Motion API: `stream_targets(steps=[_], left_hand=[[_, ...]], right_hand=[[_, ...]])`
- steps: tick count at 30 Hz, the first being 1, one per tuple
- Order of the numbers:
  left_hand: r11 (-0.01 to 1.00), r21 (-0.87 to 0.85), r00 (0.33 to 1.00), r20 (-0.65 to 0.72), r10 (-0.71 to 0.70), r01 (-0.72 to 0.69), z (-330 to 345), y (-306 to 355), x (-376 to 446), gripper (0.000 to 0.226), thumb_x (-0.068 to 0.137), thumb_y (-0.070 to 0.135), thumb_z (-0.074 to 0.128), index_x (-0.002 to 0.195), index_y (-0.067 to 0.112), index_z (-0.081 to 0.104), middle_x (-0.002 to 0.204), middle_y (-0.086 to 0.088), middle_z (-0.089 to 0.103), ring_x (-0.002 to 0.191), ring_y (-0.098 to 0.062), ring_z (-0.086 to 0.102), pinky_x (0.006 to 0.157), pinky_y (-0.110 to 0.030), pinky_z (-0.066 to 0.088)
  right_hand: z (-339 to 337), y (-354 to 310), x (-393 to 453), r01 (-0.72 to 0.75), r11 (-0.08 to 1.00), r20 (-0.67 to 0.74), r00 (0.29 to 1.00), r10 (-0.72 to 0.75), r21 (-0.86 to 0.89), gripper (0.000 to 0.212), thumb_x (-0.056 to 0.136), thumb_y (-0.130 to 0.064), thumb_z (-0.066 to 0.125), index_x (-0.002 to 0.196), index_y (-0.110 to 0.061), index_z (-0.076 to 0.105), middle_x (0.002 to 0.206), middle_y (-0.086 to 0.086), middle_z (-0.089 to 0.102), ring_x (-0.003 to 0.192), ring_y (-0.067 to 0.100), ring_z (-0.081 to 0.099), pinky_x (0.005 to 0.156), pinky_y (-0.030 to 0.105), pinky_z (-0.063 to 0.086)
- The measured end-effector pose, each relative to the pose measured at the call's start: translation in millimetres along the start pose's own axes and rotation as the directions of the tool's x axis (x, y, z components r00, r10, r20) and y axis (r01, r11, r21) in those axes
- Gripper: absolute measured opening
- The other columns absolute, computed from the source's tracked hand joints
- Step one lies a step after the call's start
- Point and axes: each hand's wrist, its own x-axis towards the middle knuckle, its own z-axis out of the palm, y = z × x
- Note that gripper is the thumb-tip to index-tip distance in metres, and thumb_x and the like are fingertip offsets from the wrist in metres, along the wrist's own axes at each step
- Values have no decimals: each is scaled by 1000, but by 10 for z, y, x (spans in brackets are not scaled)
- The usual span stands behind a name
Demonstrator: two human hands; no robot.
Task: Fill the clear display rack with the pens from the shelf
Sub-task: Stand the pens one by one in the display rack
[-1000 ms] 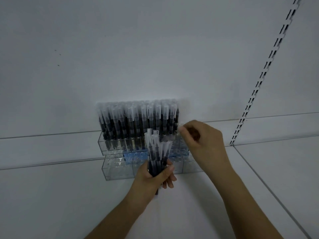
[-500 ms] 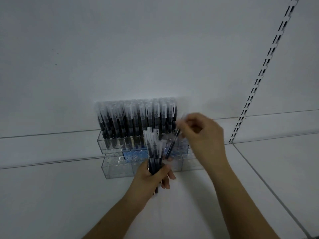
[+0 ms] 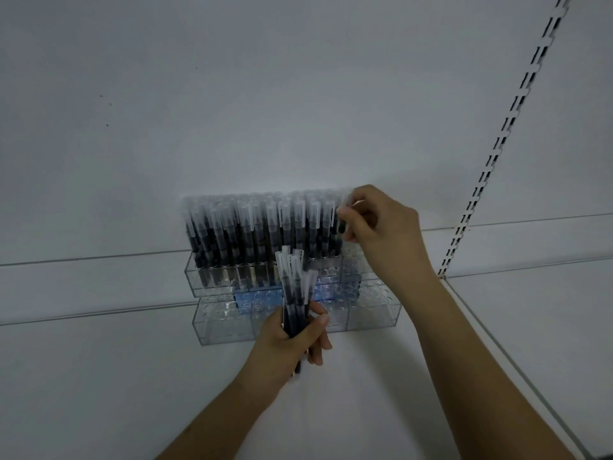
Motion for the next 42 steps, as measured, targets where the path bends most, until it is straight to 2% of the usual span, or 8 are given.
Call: stream_targets(steps=[3,10,15,23,29,33,38,42], left_hand=[[1000,-8,1000,-3,6,-6,-1,1,4,17,92,15,61,100,0,59,68,-13,66,53,-24,57,55,-31,50],[1000,-5,1000,-6,8,-8,-5,-10,1,15,91,15,63,99,3,59,67,-11,65,53,-23,57,56,-30,50],[1000,-1,1000,2,15,-15,-12,-4,-1,21,83,23,68,96,8,62,61,-8,61,51,-21,55,54,-31,50],[997,81,999,-49,-15,19,-26,-42,6,19,86,17,70,72,9,58,51,-3,58,44,-17,52,51,-32,41],[997,80,1000,11,16,-17,32,42,-28,27,87,29,62,70,9,56,52,-3,57,44,-15,53,48,-22,44],[996,89,999,34,25,-28,19,70,-35,35,91,36,55,70,8,57,57,-4,58,48,-18,54,50,-22,44],[999,50,1000,15,9,-9,6,22,-37,16,93,23,60,94,7,58,52,1,46,43,-13,39,45,-25,36],[1000,-2,1000,-1,-31,31,19,21,-39,16,89,21,63,92,6,57,50,2,43,43,-12,36,42,-23,33]], right_hand=[[79,24,3,36,991,95,995,-24,-131,9,95,-25,63,90,-18,60,74,-3,69,62,8,66,65,14,51],[133,167,-64,31,955,54,998,-16,-294,21,91,-37,67,91,-16,69,75,-8,67,68,7,61,63,4,42],[119,109,-395,-17,990,-24,1000,14,-138,20,86,-43,70,87,-23,70,74,-13,67,73,2,61,68,11,49],[335,139,-684,-165,985,275,950,145,51,28,80,-35,78,105,-31,65,86,-14,67,79,-3,61,68,7,46],[342,212,-692,-162,985,172,970,170,-58,6,86,-23,70,85,-17,70,74,-6,69,69,6,63,61,12,46],[239,145,-662,-148,986,71,986,153,-79,15,89,-30,66,78,-20,67,69,-6,69,65,5,66,67,28,55],[-92,-97,-400,-53,986,-320,942,103,159,11,95,-26,61,85,-21,62,74,-4,71,65,13,69,62,32,56],[-198,-51,-92,-20,985,-335,939,78,174,15,100,-22,55,91,-11,61,76,-3,71,66,12,71,61,26,57]])
